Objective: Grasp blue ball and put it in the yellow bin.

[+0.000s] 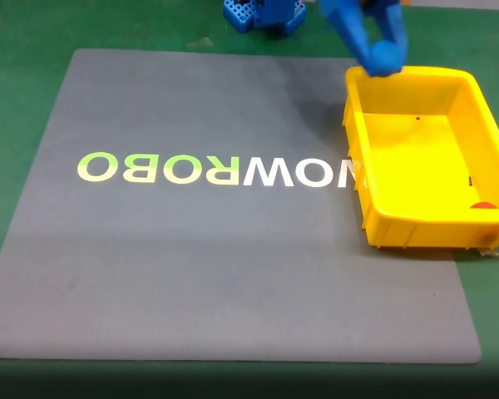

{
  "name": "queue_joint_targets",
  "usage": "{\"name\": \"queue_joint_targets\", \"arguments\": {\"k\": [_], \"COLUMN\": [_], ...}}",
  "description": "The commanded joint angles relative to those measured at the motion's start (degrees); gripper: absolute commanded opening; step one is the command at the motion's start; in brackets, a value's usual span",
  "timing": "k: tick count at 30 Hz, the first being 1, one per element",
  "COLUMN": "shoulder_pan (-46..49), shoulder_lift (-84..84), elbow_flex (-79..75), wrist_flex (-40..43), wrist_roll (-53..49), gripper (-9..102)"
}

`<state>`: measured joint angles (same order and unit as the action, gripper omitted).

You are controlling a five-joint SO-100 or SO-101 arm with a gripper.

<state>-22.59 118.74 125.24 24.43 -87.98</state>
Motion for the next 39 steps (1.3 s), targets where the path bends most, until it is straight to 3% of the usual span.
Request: {"name": "queue_joint_targets", "arguments": {"k": [1, 19, 20, 23, 26, 39], "shoulder_pan": [-3.60, -6.33, -6.33, -6.06, -5.45, -4.04], "shoulder_lift": [-0.18, -10.02, -10.20, -10.81, -11.16, -10.72], "elbow_flex": [-4.66, -12.22, -12.48, -13.18, -13.54, -13.54], "wrist_flex": [-2.11, -2.99, -2.99, -2.99, -3.25, -2.90], "wrist_roll": [1.32, 4.22, 4.39, 4.83, 5.63, 5.27], "gripper": [0, 2, 5, 32, 45, 46]}}
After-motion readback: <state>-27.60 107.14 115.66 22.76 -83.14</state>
